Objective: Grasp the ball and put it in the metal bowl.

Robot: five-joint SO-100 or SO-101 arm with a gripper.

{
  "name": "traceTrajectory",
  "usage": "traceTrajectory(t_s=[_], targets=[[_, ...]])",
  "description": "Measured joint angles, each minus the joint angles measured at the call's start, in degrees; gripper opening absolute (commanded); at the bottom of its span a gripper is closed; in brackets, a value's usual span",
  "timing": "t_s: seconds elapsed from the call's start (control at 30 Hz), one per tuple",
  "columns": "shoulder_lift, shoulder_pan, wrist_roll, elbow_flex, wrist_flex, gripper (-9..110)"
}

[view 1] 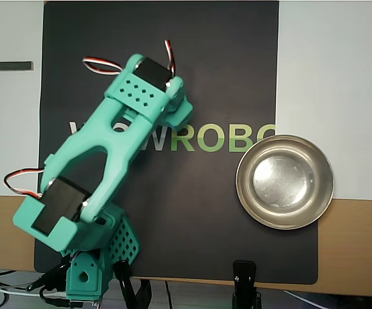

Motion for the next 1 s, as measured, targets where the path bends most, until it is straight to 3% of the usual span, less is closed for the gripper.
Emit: traceTrajectory(t_s=[1.0], targets=[[-2.2, -0.7, 0.0, -0.2, -2.7, 50]])
